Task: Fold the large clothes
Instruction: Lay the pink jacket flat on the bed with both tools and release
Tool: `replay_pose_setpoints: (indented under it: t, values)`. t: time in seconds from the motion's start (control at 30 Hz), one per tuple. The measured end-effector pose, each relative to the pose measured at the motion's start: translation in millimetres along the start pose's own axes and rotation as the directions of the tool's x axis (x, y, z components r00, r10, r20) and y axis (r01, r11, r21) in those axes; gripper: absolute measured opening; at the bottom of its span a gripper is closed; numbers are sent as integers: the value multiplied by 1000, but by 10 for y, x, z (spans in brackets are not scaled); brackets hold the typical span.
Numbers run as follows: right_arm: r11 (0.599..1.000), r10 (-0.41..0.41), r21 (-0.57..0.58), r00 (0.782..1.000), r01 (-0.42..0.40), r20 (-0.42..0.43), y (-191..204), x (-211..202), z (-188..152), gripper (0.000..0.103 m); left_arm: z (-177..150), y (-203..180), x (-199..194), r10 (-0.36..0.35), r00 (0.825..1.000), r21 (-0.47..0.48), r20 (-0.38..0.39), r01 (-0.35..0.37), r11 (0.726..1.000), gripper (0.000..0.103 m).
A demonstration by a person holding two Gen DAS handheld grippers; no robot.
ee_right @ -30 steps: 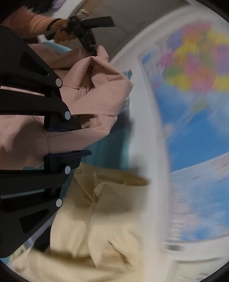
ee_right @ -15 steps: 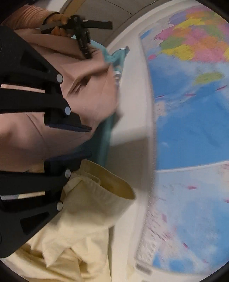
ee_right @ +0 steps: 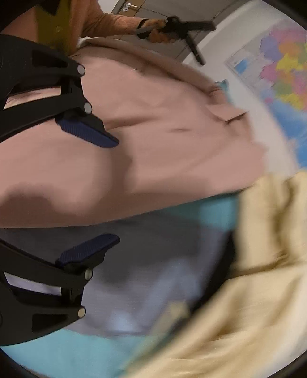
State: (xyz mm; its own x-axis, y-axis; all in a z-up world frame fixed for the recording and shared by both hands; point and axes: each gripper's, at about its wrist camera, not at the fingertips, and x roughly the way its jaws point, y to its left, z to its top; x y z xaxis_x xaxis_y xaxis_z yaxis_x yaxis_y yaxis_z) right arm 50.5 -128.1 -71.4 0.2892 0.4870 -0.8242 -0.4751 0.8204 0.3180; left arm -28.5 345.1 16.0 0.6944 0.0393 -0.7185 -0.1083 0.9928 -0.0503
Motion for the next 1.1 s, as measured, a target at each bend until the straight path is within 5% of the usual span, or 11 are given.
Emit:
replay_pose_setpoints:
  t: [0.1, 0.13, 0.17, 0.33, 0.47, 0.53, 0.63, 0.77, 0.87, 0.97, 1.1]
  values:
    - [997, 64, 50, 998, -63, -3, -91, 63, -190, 41, -113, -121, -76, -12, 1000, 28, 17, 11, 1000, 74]
    - [996, 71, 46, 997, -71, 7, -89, 66, -203, 10, -151, -154, -83, -14, 1000, 36, 17, 13, 999, 74]
    - [995, 72, 61, 997, -73, 18, -112, 35, -187, 1, -184, -151, -79, -13, 1000, 38, 14, 12, 999, 74]
    - [997, -73, 2, 982, 73, 172, -70, -667, 219, 1, -277, -189, -58, 3, 1000, 40, -20, -2, 999, 74]
    - [975, -211, 7, 921, 221, 329, -150, -1335, 637, 1, -284, -204, -133, 3, 1000, 38, -1, -3, 999, 74]
    - [956, -283, 16, 905, 294, 318, -214, -1278, 742, 1, -302, -227, -109, 6, 1000, 31, -16, -5, 999, 74]
    - [954, -298, 89, 927, 285, 228, -531, -914, 744, 2, -411, -304, -77, 5, 999, 54, -39, -3, 999, 74]
    - [946, -295, 175, 948, 273, 122, -828, -446, 529, 18, -617, -392, -152, -13, 997, 92, -72, 20, 996, 74]
    - [948, -284, 201, 943, 248, 175, -807, -485, 427, 55, -800, -510, -339, -65, 994, 116, -91, 75, 990, 78]
    - [954, -272, 198, 929, 226, 251, -681, -648, 270, 59, -1036, -692, -531, -119, 988, 173, -96, 134, 976, 85]
    - [960, -258, 190, 919, 207, 297, -576, -735, 106, 67, -1310, -860, -442, -18, 984, 262, -179, 66, 963, 81]
